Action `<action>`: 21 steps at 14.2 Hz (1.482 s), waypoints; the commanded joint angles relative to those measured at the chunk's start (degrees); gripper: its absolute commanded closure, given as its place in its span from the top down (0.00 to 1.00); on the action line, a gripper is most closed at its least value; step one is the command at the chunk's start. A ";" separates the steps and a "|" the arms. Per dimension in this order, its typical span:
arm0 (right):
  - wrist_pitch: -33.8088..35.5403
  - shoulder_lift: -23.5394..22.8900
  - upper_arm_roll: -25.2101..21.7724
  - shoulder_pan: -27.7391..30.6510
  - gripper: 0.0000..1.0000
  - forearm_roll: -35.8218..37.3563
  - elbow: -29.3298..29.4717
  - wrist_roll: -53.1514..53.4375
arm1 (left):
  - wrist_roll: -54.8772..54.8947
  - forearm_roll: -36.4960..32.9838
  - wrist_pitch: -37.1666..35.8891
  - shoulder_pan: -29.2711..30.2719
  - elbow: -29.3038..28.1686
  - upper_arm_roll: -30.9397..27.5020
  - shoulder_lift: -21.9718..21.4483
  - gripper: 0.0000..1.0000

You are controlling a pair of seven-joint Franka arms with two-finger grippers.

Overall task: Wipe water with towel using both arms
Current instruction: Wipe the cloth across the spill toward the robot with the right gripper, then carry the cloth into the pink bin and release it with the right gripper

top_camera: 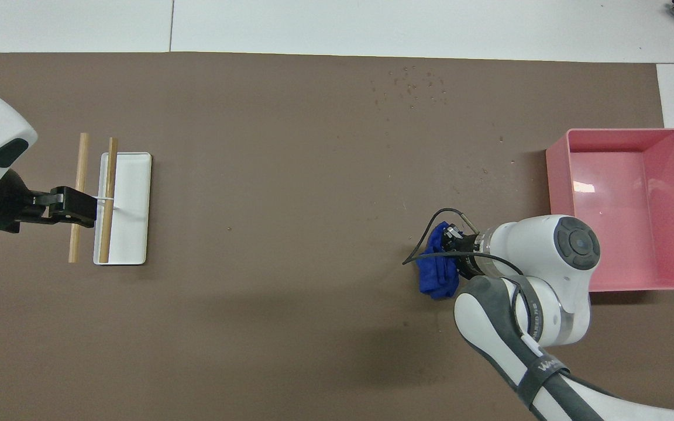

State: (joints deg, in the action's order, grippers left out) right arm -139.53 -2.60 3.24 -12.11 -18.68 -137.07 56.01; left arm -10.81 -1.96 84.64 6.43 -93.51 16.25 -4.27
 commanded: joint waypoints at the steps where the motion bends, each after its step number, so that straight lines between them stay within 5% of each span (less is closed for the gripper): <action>1: 5.65 0.66 0.19 0.68 0.00 0.92 -5.84 -0.46 | 0.00 -0.23 1.05 -3.25 -2.29 -3.67 -1.88 1.00; 6: 13.11 5.13 -0.33 2.70 0.00 1.19 -1.29 -1.51 | 0.00 -0.23 0.96 -7.13 -2.37 -7.81 -1.97 1.00; 12: 29.64 7.17 -0.33 12.89 0.00 2.32 18.73 -1.77 | 0.00 -0.23 0.44 -8.10 -2.29 -9.22 -2.15 1.00; 15: 30.72 4.80 -0.16 15.80 0.00 9.08 25.88 -4.31 | -0.18 -0.23 -0.36 -8.36 -1.50 -9.14 -1.97 1.00; 21: 26.25 -1.26 -0.25 26.95 0.00 12.44 29.85 -28.72 | 0.08 -0.15 0.78 -8.10 2.01 -8.52 -1.88 1.00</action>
State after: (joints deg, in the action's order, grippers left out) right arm -111.87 -0.66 2.37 11.03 -7.46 -109.64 34.46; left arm -10.84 -1.96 84.67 -1.29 -93.16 8.37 -5.26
